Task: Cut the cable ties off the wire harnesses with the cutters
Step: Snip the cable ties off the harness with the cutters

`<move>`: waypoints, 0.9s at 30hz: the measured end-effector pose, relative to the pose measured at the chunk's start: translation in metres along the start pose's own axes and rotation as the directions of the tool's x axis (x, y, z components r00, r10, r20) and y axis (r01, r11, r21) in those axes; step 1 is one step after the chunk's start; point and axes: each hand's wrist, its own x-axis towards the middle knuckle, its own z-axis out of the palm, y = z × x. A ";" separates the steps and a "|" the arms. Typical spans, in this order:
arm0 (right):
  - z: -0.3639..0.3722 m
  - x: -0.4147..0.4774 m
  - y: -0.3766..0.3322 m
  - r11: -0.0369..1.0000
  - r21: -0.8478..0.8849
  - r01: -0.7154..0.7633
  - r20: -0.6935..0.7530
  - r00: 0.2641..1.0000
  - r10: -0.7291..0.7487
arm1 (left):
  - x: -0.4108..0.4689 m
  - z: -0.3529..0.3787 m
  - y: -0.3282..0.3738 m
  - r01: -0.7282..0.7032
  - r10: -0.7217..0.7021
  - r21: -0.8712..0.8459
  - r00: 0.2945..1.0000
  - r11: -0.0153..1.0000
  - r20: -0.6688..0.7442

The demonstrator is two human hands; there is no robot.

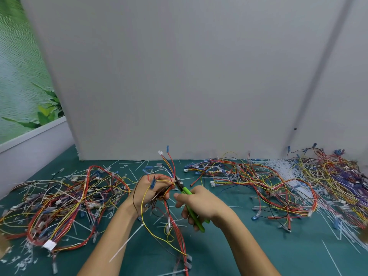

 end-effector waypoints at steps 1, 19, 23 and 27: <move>0.000 -0.001 -0.001 1.000 0.010 0.007 0.005 1.000 -0.007 | 0.000 0.000 0.000 -0.001 0.001 0.002 1.000 1.000 -0.009; -0.002 -0.002 -0.005 0.992 0.121 0.038 -0.047 0.998 -0.032 | -0.004 0.004 0.006 -0.005 0.005 -0.078 1.000 0.997 0.000; -0.001 -0.001 -0.004 0.995 0.071 0.068 -0.090 0.994 -0.061 | -0.003 0.005 0.006 0.000 0.000 -0.076 1.000 0.997 -0.005; -0.002 -0.002 -0.004 0.995 0.069 0.068 -0.054 0.996 -0.064 | -0.003 0.004 0.005 -0.009 0.009 -0.065 1.000 0.998 -0.009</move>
